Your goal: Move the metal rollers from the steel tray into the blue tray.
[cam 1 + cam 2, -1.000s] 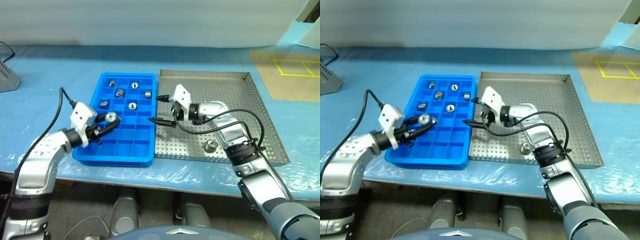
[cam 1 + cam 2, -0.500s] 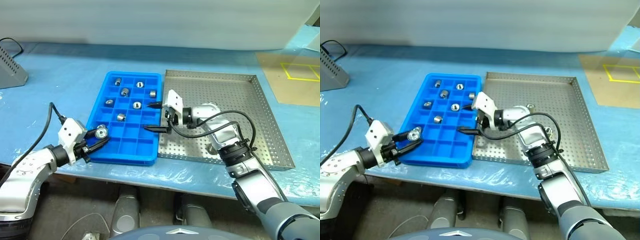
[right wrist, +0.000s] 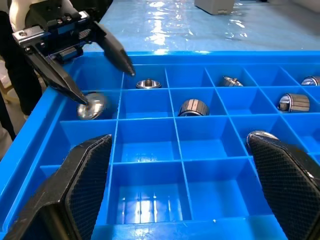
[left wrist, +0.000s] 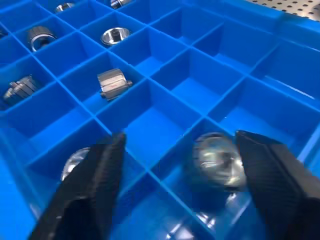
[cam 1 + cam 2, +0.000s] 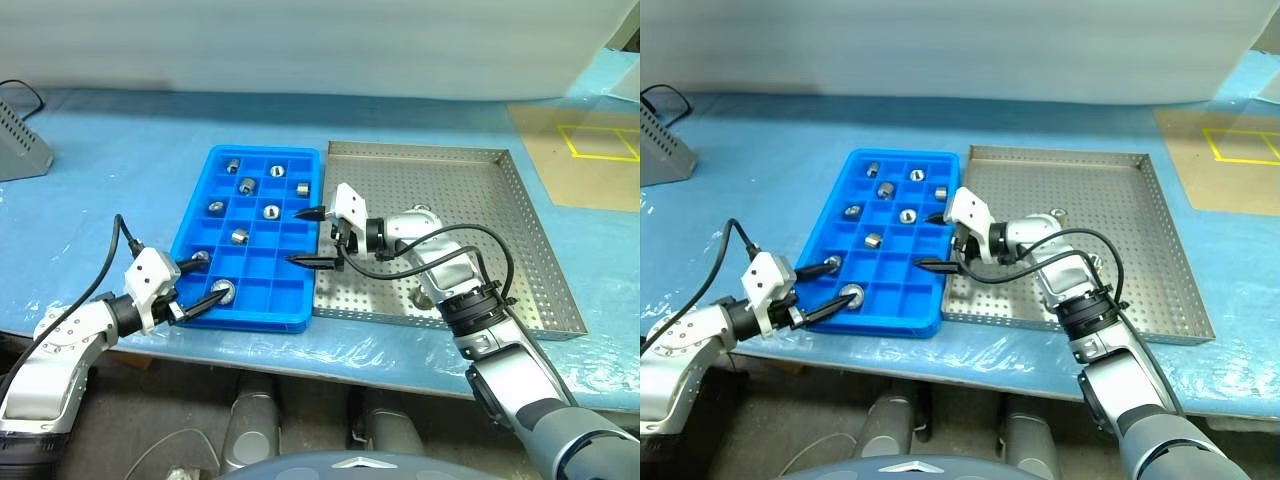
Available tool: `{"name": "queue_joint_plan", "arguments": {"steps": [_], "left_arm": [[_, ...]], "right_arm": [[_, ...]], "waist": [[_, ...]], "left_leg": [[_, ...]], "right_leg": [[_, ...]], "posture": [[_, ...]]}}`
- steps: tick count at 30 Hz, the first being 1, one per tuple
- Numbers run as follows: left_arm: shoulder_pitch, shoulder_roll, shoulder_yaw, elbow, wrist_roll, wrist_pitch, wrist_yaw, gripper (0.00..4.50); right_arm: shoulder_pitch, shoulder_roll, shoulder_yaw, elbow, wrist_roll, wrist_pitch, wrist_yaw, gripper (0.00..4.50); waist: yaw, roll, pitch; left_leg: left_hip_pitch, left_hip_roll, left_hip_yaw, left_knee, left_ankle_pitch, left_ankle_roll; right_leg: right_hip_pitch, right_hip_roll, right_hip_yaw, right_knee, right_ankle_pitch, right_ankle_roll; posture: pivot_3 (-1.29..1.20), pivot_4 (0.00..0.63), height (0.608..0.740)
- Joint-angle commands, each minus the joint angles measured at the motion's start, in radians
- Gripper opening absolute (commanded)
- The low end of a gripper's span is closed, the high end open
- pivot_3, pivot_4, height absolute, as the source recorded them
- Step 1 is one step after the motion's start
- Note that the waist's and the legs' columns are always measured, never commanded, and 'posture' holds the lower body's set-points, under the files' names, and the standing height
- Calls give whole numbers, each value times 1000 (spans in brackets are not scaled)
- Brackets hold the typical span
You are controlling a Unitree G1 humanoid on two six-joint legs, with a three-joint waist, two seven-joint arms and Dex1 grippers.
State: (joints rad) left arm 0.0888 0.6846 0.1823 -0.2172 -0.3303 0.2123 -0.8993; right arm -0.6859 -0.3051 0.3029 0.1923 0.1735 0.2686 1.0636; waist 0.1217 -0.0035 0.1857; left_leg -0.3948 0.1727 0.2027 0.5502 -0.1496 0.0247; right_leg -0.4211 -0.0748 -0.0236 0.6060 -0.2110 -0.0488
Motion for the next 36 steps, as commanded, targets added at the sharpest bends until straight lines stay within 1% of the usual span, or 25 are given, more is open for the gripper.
{"name": "queue_joint_plan", "arguments": {"steps": [1,6,7,10,13,16,19,21,23,27,29,32,34,36], "left_arm": [[-2,-13,-46,58,24,-15,-5,3728],[-116,-34,-47,82,-14,-23,-12,3728],[-152,-45,-55,80,-29,-13,-16,3728],[-271,-81,-109,88,-50,9,-46,3728],[-385,-112,-191,110,-33,31,-83,3728],[-484,-147,-261,124,-28,63,-110,3728],[-555,-177,-312,131,-26,100,-124,3728],[-585,-191,-332,133,-27,115,-130,3728],[-604,-201,-341,133,-34,124,-141,3728],[-620,-207,-353,116,-37,133,-159,3728],[-620,-206,-356,109,-37,141,-163,3728],[-614,-204,-359,99,-31,145,-163,3728],[-607,-204,-361,93,-27,145,-161,3728],[-602,-204,-362,88,-27,146,-158,3728]], "right_arm": [[1,-1,-10,-36,3,-11,-8,4500],[22,-40,-48,-65,7,16,-41,4500],[32,-65,-65,-72,7,24,-48,4500],[68,-150,-113,-81,-3,37,-71,4500],[106,-223,-154,-112,5,63,-82,4500],[183,-307,-191,-211,31,117,-60,4500],[299,-386,-223,-372,76,196,-37,4500],[376,-433,-238,-461,100,236,-25,4500],[431,-467,-246,-483,91,243,-26,4500],[470,-489,-258,-420,65,216,-55,4500],[478,-490,-259,-397,62,207,-62,4500],[485,-482,-256,-367,62,201,-76,4500],[491,-476,-248,-334,50,182,-89,4500],[492,-470,-242,-302,40,167,-102,4500]], "waist": [[1,1,0],[10,3,-2],[9,2,-2],[14,1,-1],[1,0,-2],[-18,0,-2],[-37,0,-2],[-54,0,-2],[-66,0,-2],[-86,0,-2],[-88,0,-2],[-84,0,-2],[-83,0,-2],[-83,0,-2]], "left_leg": [[0,0,0,0,0,0],[2,0,0,0,0,-1],[2,0,0,0,1,-1],[2,0,0,1,1,-1],[2,0,1,4,2,-1],[3,0,1,4,2,-1],[-1,0,1,3,1,0],[-3,1,1,3,1,1],[-4,1,1,3,1,1],[-4,1,1,7,1,1],[-3,2,0,10,1,1],[-2,2,0,12,0,2],[0,2,0,12,0,2],[2,2,0,12,-1,3]], "right_leg": [[0,0,0,0,0,0],[2,0,0,1,0,0],[2,0,0,1,-1,1],[4,-1,0,1,-1,2],[7,-1,0,1,0,0],[7,0,0,1,1,0],[3,1,0,1,-1,0],[1,1,0,1,-1,-1],[0,2,0,1,-1,-1],[1,2,-1,1,-1,-1],[2,2,-1,2,-1,0],[5,1,-1,2,-4,6],[8,1,-1,1,-4,6],[10,1,-1,1,-1,2]], "posture": [[182,150,740],[133,150,740],[96,150,740],[33,150,740],[-7,150,740],[-63,150,740],[-105,150,740],[-131,150,740],[-151,150,740],[-163,150,740],[-166,150,740],[-169,150,740],[-166,150,740],[-166,150,740]]}}
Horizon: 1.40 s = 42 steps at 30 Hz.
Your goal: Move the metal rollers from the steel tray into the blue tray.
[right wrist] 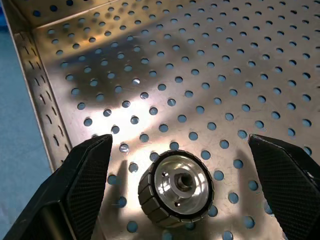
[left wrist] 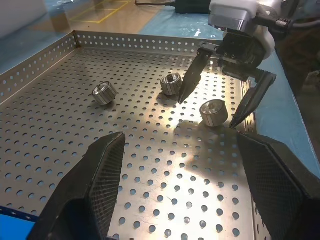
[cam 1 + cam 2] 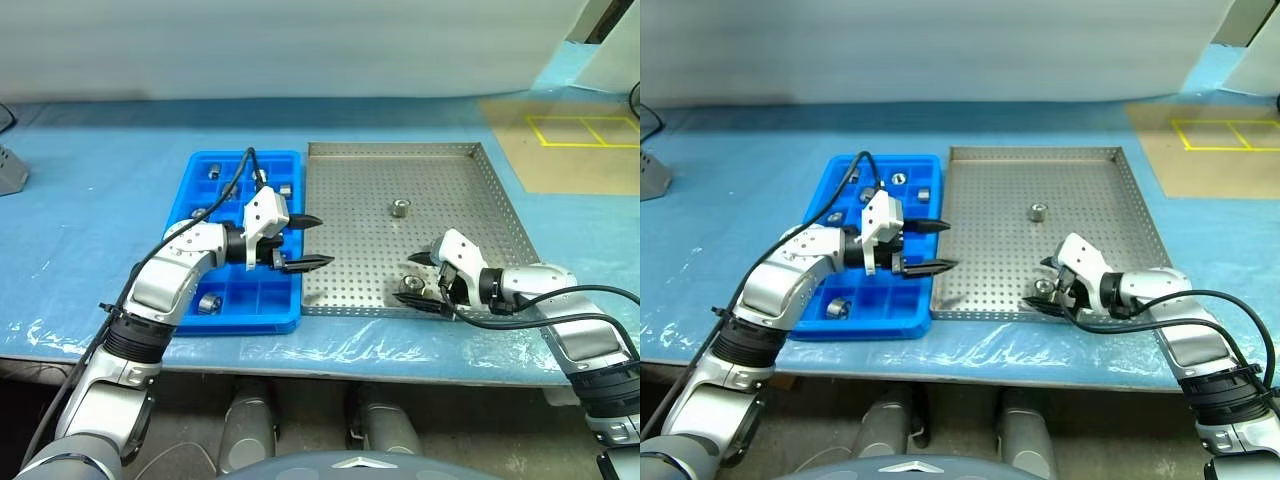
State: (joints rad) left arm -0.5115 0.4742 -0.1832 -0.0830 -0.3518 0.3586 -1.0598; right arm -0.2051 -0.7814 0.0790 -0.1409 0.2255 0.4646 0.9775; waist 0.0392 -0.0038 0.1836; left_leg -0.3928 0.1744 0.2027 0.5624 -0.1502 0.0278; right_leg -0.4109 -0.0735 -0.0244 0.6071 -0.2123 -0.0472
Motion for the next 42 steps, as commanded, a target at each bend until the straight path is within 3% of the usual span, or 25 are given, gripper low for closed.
{"name": "queue_joint_plan", "arguments": {"steps": [1,11,14,20,21,33,37,42], "left_arm": [[2,7,4,-50,-5,-1,4,3728],[17,8,-7,-50,22,-11,24,3728],[13,7,-8,-50,27,-10,30,3768],[9,-1,-17,-39,39,-15,44,3768],[8,-3,-21,-35,45,-18,48,3768],[52,54,51,-75,35,1,79,3768],[95,168,157,-122,-15,24,45,3768],[140,268,256,-108,-32,21,37,3768]], "right_arm": [[14,5,-13,43,-16,-31,-18,4500],[19,-8,14,199,-49,-105,12,4500],[20,-10,20,192,-35,-111,45,3902],[9,-5,21,196,-37,-128,59,1838],[1,2,22,208,-51,-132,39,1761],[-87,21,5,179,-41,-118,22,1764],[-150,38,3,60,9,-63,47,1764],[-258,114,78,61,-7,-82,75,1764]], "waist": [[0,0,0],[5,-1,-1],[7,-1,-1],[6,-1,-1],[6,-1,-1],[-2,-2,-1],[-7,-1,0],[3,-1,0]], "left_leg": [[1,0,0,0,0,0],[3,-1,0,0,-2,3],[7,-3,0,0,-3,5],[10,-2,-1,1,-3,5],[10,-2,-1,1,-3,5],[9,-2,-1,1,-3,4],[7,-1,0,-2,-2,2],[6,-1,0,-5,-1,1]], "right_leg": [[1,0,0,0,0,-1],[6,-1,-1,-3,0,0],[11,-3,-1,-3,-1,1],[14,-3,0,-4,-4,7],[14,-3,0,-4,-4,7],[10,-2,0,-2,-4,7],[6,-2,0,-1,-4,7],[4,-1,-1,-1,-1,0]], "posture": [[-163,150,740],[-153,150,740],[-148,150,740],[-143,150,740],[-140,150,740],[-118,150,740],[-84,150,740],[1,150,740]]}}
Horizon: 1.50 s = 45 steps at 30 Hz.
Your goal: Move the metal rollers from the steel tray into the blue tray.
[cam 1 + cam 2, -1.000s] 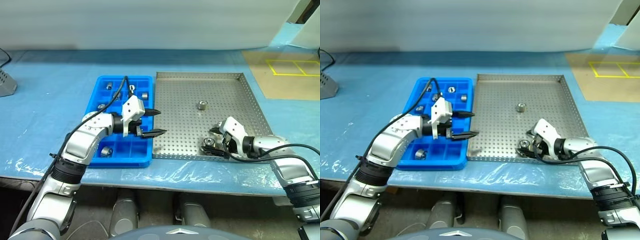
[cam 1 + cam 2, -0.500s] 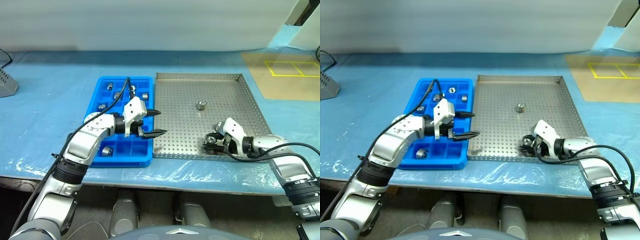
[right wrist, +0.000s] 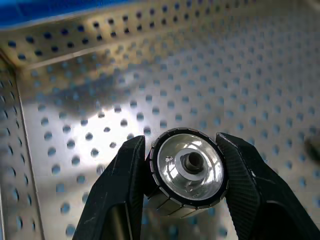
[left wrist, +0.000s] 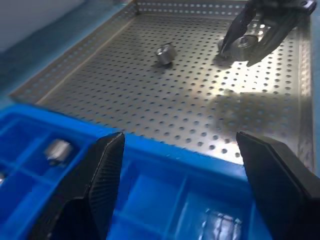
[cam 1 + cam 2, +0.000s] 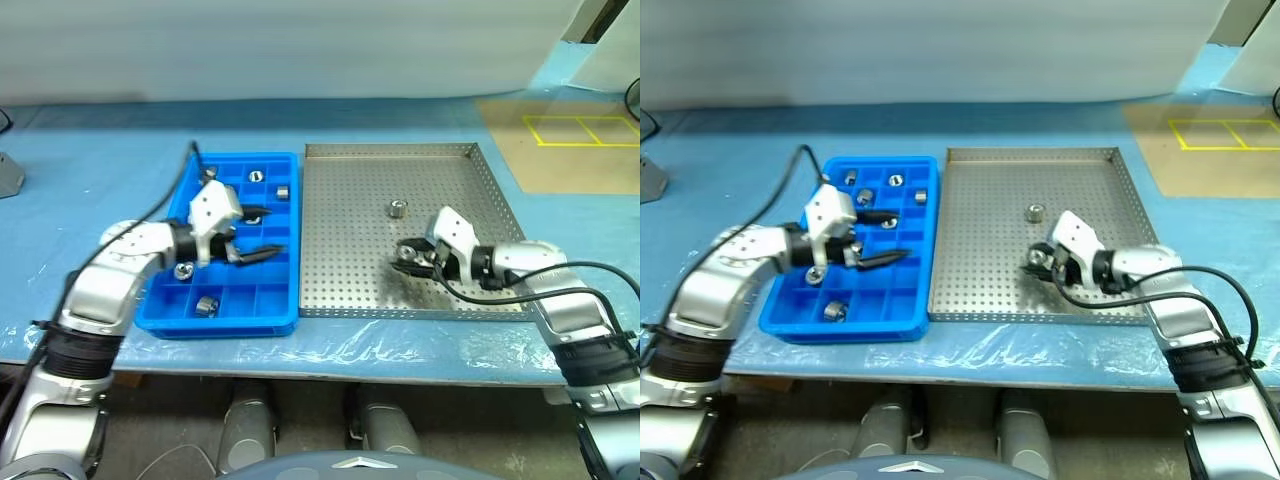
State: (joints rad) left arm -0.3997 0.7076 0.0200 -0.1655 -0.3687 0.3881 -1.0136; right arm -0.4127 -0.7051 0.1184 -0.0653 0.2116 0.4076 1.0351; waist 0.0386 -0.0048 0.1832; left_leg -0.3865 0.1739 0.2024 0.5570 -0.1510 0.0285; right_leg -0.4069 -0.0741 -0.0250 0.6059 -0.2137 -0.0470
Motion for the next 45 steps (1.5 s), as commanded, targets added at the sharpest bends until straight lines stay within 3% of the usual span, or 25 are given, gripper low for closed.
{"name": "queue_joint_plan", "arguments": {"steps": [1,6,11,14,23,35,45], "left_arm": [[37,45,64,-29,-12,-7,-2,3768],[80,64,151,-52,-10,16,87,3768],[219,104,262,-127,-13,32,130,3768],[291,113,324,-182,-35,63,152,3768],[365,91,327,-277,-61,114,195,3768],[302,123,304,-200,-51,90,167,3768],[265,115,261,-175,-43,77,169,3768]], "right_arm": [[-77,57,53,1,0,-34,19,1764],[-212,178,143,126,-48,-123,40,1764],[-306,294,197,257,-77,-210,52,1764],[-343,360,210,313,-82,-241,48,1764],[-432,553,215,544,-185,-329,-134,1764],[-382,584,215,390,-101,-169,-21,1764],[-395,662,245,462,-111,-108,-34,1764]], "waist": [[5,0,0],[23,0,0],[40,-1,1],[58,-1,1],[90,-2,1],[87,-2,1],[86,-2,0]], "left_leg": [[0,0,0,0,0,0],[-3,0,0,-1,0,-1],[-5,-1,0,-2,0,-1],[-14,0,0,-2,1,-2],[-17,1,-1,-1,2,-3],[-17,1,-1,-2,2,-3],[-17,1,-1,-2,2,-4]], "right_leg": [[0,0,0,0,0,0],[-3,-1,0,0,0,-1],[-5,-1,0,0,0,-2],[-14,-1,-1,2,0,-2],[-16,-1,-2,3,1,-3],[-17,-1,-2,3,1,-2],[-17,-1,-2,3,1,-3]], "posture": [[24,150,740],[122,150,740],[207,150,740],[236,150,740],[266,150,740],[245,150,740],[235,150,740]]}}
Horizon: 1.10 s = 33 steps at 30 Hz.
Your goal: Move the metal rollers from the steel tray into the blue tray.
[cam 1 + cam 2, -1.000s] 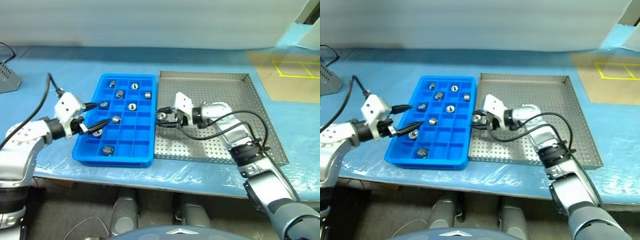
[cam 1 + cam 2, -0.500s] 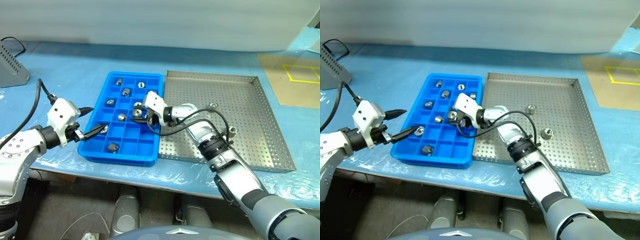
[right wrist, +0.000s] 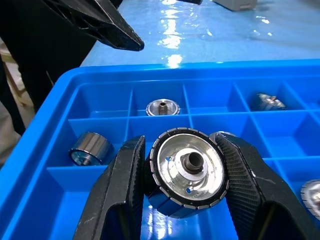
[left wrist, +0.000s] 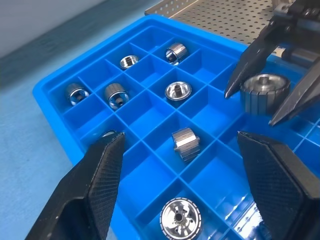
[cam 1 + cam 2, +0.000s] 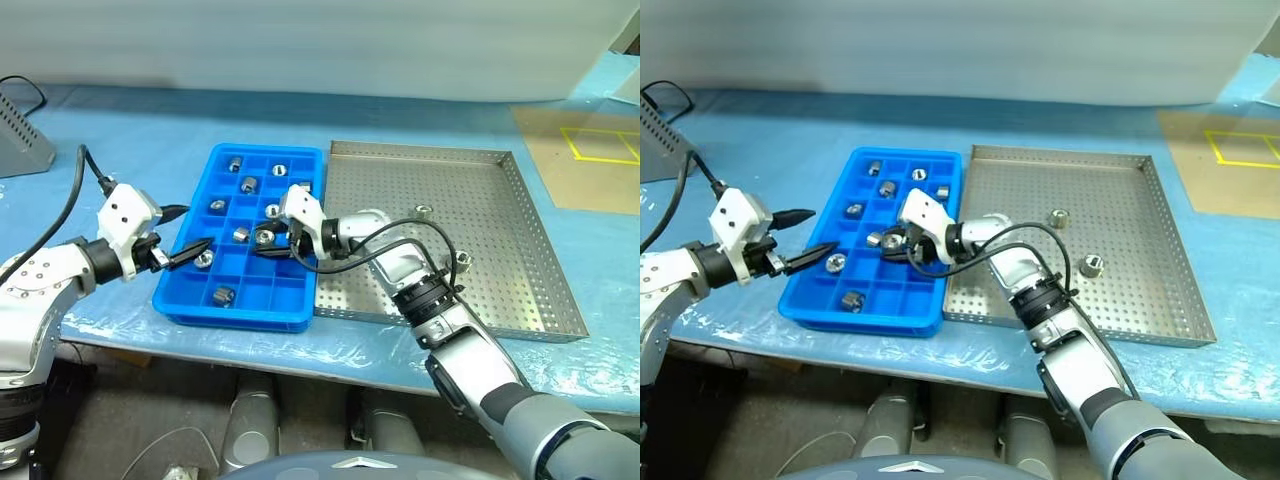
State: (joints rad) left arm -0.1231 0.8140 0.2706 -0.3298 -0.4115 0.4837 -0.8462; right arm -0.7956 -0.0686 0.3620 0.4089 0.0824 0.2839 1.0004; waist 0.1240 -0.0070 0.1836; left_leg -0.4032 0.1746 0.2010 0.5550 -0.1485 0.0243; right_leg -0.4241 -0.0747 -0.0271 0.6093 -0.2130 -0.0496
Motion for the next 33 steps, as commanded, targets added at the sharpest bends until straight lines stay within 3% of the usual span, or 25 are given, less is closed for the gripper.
{"name": "queue_joint_plan", "arguments": {"steps": [1,6,12,18,28,33], "left_arm": [[-11,8,10,-8,1,-20,2,3768],[-5,7,4,0,8,-28,5,3768],[-6,-2,-5,-8,3,-29,4,3768],[-51,-43,-68,-18,-18,-19,0,3768],[-311,-231,-323,166,28,-82,-66,3768],[-425,-320,-373,304,38,-134,-113,3768]], "right_arm": [[-10,31,1,-14,24,30,7,1764],[-6,38,0,-5,31,65,35,1764],[-13,23,-16,0,22,58,17,3775],[2,-43,-89,-84,55,57,2,3775],[122,-329,-363,-304,158,194,-90,3775],[261,-470,-467,-435,203,278,-110,3775]], "waist": [[1,0,0],[3,0,0],[2,0,0],[2,0,0],[-24,0,0],[-57,0,0]], "left_leg": [[0,0,0,0,0,0],[0,0,0,0,0,0],[0,0,-1,0,1,-1],[0,0,-1,0,2,-3],[2,-1,0,7,4,-6],[2,-1,0,8,4,-6]], "right_leg": [[0,0,0,0,0,0],[0,0,0,0,0,0],[0,0,0,1,0,0],[0,0,0,2,0,0],[1,0,2,8,0,0],[1,0,3,9,0,0]], "posture": [[235,150,740],[240,150,740],[239,150,740],[146,150,740],[-93,150,740],[-190,150,740]]}}
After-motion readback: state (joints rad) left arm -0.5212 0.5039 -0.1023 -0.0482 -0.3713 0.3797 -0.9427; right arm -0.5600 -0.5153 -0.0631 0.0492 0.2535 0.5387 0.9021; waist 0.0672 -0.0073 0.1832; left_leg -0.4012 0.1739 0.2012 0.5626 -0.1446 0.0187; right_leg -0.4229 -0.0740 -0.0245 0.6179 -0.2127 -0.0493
